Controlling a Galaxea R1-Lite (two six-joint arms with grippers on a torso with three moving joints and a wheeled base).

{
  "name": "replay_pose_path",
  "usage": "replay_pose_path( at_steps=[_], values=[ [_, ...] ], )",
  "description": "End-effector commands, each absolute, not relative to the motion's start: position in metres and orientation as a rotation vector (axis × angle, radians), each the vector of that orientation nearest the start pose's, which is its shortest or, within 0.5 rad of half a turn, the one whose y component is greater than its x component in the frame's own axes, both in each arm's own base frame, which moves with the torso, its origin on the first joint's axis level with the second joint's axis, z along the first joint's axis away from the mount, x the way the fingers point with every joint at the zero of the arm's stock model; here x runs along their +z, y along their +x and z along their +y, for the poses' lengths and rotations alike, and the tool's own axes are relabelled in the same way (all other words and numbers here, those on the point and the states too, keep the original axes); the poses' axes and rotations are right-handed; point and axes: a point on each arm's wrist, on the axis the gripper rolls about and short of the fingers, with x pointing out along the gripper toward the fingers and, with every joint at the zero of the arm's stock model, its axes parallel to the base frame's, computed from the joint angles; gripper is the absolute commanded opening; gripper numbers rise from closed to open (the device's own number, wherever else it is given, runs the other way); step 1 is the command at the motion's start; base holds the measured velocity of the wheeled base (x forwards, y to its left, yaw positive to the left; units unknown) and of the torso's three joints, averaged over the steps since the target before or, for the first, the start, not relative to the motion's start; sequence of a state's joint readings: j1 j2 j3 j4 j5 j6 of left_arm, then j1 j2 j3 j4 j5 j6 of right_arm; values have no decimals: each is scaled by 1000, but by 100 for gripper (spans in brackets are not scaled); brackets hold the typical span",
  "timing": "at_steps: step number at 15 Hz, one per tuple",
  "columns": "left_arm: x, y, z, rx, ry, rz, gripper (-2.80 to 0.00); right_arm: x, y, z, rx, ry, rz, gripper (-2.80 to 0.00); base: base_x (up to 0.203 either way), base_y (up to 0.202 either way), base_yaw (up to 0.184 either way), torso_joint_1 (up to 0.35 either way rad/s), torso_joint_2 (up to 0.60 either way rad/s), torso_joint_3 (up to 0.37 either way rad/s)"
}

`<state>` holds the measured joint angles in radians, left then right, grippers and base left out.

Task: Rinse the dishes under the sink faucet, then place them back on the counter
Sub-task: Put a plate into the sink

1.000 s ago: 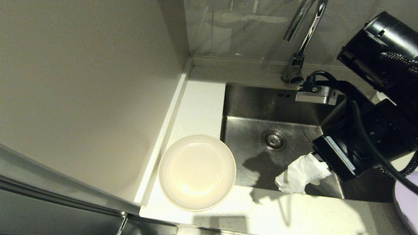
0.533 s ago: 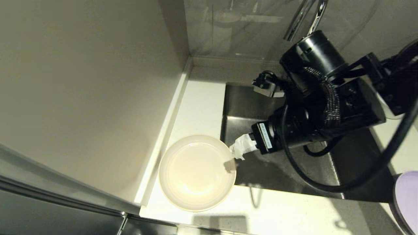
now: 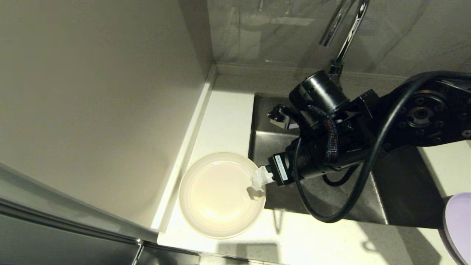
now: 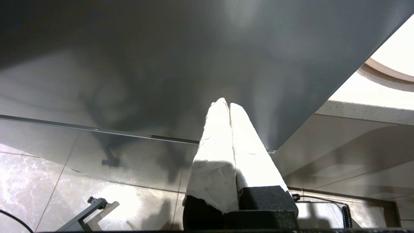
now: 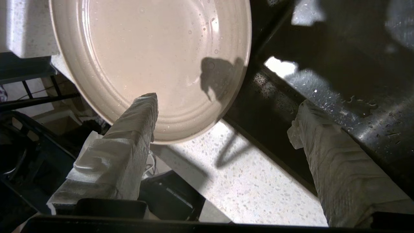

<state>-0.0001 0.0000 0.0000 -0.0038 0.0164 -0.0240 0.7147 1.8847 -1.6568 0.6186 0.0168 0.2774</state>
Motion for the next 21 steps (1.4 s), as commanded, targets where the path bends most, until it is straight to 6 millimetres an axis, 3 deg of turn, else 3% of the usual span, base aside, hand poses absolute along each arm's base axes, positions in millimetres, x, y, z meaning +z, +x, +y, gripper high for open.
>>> replay_pose_path(
  at_steps=[1, 7, 15, 16, 17, 21],
  values=[
    [76, -23, 0, 17, -25, -6, -280, 230, 271, 235, 560, -49, 916, 0, 0, 0, 0, 0, 0, 0],
    [76, -23, 0, 17, -25, -6, -280, 203, 290, 252, 560, -47, 925, 0, 0, 0, 0, 0, 0, 0],
    [76, -23, 0, 17, -25, -6, -280, 186, 303, 257, 552, -46, 952, 0, 0, 0, 0, 0, 0, 0],
    [76, -23, 0, 17, -25, -6, -280, 184, 304, 257, 550, -46, 955, -60, 0, 0, 0, 0, 0, 0],
    [76, -23, 0, 17, -25, -6, -280, 183, 306, 256, 545, -46, 958, -280, 0, 0, 0, 0, 0, 0],
    [76, -23, 0, 17, -25, -6, -280, 182, 311, 256, 537, -42, 952, -280, 0, 0, 0, 0, 0, 0]
  ],
)
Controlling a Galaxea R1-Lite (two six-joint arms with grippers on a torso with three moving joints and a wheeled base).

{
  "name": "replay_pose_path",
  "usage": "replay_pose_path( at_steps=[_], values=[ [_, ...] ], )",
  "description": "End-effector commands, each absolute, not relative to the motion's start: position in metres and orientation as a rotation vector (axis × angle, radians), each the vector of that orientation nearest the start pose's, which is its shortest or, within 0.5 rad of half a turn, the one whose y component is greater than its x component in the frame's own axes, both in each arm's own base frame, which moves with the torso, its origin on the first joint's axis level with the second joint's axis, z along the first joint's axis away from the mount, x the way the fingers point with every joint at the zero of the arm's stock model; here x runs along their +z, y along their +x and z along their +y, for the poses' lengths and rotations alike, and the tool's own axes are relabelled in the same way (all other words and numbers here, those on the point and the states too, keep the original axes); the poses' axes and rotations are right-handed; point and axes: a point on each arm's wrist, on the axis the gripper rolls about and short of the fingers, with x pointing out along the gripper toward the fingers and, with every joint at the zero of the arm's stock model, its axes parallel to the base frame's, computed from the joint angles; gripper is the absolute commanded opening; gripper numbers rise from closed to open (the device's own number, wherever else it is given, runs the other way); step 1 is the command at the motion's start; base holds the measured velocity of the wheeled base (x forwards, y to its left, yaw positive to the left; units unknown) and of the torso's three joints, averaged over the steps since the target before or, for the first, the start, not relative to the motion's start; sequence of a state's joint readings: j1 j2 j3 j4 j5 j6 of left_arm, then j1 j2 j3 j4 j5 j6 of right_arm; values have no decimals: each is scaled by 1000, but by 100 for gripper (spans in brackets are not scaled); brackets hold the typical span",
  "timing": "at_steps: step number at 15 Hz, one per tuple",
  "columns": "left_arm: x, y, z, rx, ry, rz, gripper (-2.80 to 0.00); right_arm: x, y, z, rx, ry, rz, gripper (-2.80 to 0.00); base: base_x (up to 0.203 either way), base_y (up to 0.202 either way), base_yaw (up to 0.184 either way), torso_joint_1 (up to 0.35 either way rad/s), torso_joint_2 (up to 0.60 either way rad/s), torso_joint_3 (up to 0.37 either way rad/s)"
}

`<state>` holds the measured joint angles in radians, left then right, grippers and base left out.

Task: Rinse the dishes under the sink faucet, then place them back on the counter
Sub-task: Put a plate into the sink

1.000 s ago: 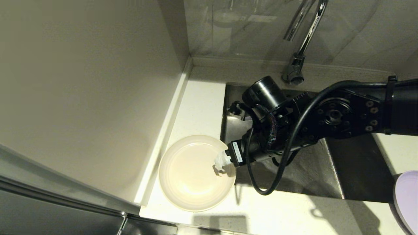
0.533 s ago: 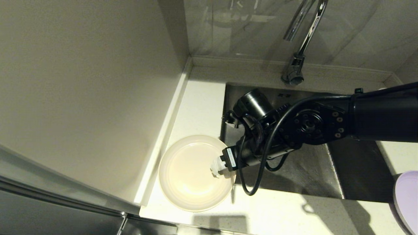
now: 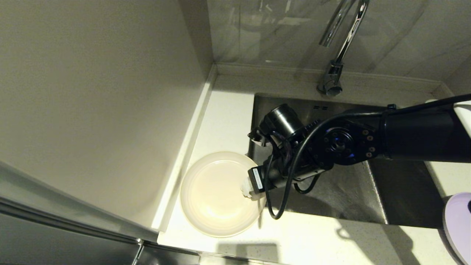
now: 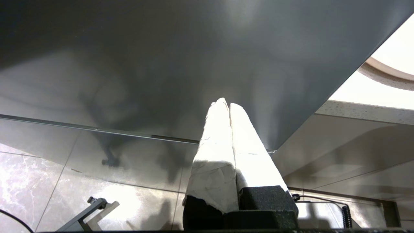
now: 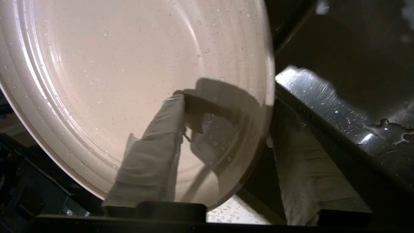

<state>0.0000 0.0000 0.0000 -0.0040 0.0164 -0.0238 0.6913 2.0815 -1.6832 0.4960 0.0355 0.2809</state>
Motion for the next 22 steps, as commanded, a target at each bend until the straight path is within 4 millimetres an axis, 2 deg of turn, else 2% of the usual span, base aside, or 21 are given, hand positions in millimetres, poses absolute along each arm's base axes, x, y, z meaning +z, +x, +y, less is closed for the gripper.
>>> replay_pose_path(
  at_steps=[1, 6, 9, 18, 22],
  values=[
    [76, -23, 0, 17, -25, -6, -280, 184, 313, 256, 535, -40, 944, -280, 0, 0, 0, 0, 0, 0],
    [76, -23, 0, 17, -25, -6, -280, 197, 330, 243, 495, -5, 885, -280, 0, 0, 0, 0, 0, 0],
    [76, -23, 0, 17, -25, -6, -280, 207, 346, 225, 457, 14, 842, -280, 0, 0, 0, 0, 0, 0],
    [76, -23, 0, 17, -25, -6, -280, 216, 390, 139, 307, -3, 778, -280, 0, 0, 0, 0, 0, 0],
    [76, -23, 0, 17, -25, -6, -280, 219, 402, 113, 255, 14, 757, -280, 0, 0, 0, 0, 0, 0]
  ],
)
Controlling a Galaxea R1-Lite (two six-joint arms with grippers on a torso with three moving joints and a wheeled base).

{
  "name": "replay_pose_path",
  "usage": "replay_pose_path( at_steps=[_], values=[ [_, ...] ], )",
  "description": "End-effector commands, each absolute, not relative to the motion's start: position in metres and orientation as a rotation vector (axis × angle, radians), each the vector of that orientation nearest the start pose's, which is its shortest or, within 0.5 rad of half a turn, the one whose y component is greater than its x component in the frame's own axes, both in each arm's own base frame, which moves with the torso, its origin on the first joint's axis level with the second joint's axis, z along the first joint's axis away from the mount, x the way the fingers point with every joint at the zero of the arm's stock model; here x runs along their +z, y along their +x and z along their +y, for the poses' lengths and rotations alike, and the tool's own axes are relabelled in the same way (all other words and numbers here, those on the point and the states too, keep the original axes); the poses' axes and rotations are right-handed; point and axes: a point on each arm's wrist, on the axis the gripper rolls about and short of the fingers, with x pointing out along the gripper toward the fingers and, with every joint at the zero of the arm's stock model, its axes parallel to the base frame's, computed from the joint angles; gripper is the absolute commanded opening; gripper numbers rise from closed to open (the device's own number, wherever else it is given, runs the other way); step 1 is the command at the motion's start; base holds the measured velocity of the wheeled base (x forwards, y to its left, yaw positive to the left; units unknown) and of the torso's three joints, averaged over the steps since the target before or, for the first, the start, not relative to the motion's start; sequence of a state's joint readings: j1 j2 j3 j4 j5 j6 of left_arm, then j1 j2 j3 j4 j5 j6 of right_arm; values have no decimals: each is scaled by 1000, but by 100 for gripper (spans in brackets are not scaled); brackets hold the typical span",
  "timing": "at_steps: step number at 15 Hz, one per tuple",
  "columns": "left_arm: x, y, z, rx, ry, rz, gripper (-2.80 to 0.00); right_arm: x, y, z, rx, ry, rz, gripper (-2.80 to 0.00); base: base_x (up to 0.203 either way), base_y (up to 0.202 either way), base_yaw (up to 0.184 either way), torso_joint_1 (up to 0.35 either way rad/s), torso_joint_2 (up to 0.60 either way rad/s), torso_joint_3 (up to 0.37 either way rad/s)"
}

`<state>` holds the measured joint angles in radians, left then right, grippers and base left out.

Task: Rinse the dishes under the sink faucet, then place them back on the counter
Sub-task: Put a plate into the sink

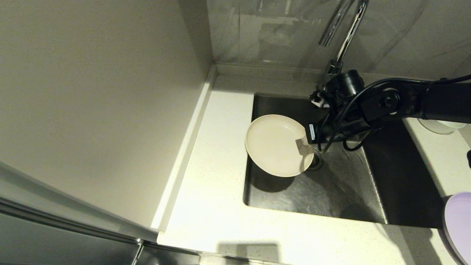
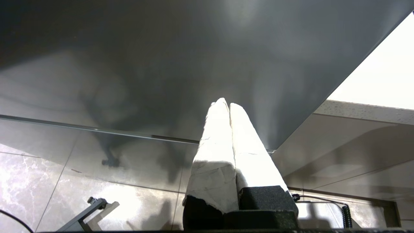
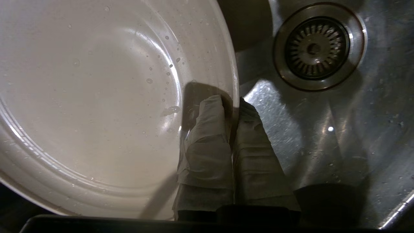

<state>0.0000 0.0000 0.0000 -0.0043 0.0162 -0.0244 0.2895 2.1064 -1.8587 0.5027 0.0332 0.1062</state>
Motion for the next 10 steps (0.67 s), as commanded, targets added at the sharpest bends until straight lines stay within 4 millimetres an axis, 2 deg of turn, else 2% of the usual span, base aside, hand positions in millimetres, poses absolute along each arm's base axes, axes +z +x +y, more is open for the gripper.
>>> replay_pose_path(
  at_steps=[1, 6, 10],
  values=[
    [76, -23, 0, 17, -25, -6, -280, 218, 406, 107, 240, 20, 756, -280, 0, 0, 0, 0, 0, 0],
    [76, -23, 0, 17, -25, -6, -280, 213, 423, 90, 194, 40, 744, -280, 0, 0, 0, 0, 0, 0],
    [76, -23, 0, 17, -25, -6, -280, 198, 436, 88, 180, 44, 763, -280, 0, 0, 0, 0, 0, 0]
  ],
)
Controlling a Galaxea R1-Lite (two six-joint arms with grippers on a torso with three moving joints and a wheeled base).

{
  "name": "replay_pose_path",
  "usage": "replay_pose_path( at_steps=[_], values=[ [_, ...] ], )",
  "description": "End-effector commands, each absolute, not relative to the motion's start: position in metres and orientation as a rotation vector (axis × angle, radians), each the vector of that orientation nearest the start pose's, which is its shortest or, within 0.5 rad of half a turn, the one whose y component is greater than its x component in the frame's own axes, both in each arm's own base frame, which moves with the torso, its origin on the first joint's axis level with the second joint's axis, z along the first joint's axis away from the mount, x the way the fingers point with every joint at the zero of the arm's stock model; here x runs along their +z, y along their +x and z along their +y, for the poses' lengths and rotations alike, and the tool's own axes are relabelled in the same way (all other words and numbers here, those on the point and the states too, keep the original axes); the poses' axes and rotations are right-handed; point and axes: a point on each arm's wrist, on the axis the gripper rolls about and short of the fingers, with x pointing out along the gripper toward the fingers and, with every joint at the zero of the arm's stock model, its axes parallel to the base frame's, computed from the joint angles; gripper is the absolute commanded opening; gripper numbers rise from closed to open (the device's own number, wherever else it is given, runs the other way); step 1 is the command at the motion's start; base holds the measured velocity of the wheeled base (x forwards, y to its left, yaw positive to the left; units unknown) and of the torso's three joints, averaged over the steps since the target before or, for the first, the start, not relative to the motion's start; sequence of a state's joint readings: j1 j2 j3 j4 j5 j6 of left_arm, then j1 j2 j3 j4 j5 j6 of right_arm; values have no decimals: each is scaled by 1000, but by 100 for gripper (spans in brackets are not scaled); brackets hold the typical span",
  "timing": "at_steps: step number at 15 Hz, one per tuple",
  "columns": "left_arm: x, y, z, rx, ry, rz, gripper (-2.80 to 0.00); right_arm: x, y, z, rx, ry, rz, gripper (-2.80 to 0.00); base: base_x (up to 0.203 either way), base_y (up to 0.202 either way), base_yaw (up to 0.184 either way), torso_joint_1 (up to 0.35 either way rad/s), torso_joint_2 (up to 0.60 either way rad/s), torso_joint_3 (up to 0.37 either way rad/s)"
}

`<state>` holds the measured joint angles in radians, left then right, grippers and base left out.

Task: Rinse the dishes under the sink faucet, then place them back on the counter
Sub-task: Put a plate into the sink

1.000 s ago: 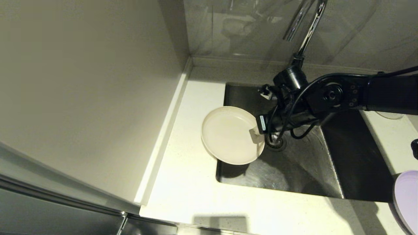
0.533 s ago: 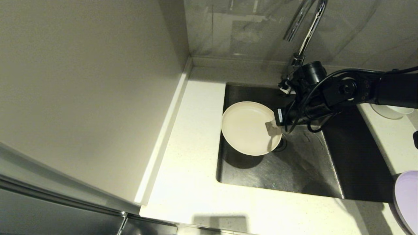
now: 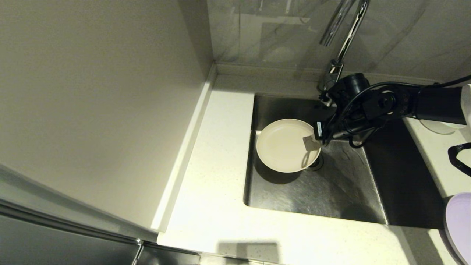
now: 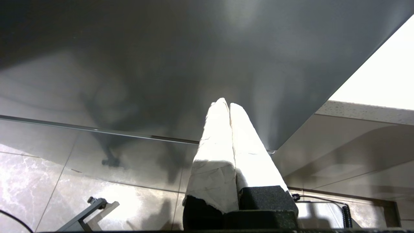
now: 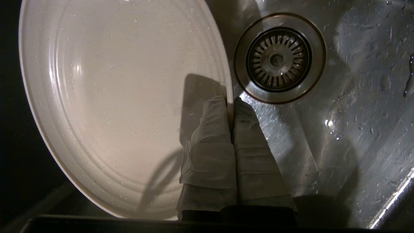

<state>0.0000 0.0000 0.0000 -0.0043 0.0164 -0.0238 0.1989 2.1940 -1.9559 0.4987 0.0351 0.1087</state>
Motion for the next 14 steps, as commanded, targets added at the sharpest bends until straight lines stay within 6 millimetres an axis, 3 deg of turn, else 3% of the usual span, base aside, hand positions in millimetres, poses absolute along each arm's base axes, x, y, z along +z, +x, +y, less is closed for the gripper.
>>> replay_pose_path(
  at_steps=[1, 5, 7, 12, 13, 14],
  values=[
    [76, -23, 0, 17, -25, -6, -280, 193, 441, 89, 179, 39, 754, -280, 0, 0, 0, 0, 0, 0],
    [76, -23, 0, 17, -25, -6, -280, 171, 469, 94, 203, -53, 613, -280, 0, 0, 0, 0, 0, 0],
    [76, -23, 0, 17, -25, -6, -280, 157, 477, 95, 228, -151, 607, -280, 0, 0, 0, 0, 0, 0],
    [76, -23, 0, 17, -25, -6, -280, 138, 487, 97, 221, -191, 594, -280, 0, 0, 0, 0, 0, 0],
    [76, -23, 0, 17, -25, -6, -280, 134, 488, 97, 199, -200, 602, 0, 0, 0, 0, 0, 0, 0],
    [76, -23, 0, 17, -25, -6, -280, 135, 488, 97, 199, -199, 601, 0, 0, 0, 0, 0, 0, 0]
  ],
)
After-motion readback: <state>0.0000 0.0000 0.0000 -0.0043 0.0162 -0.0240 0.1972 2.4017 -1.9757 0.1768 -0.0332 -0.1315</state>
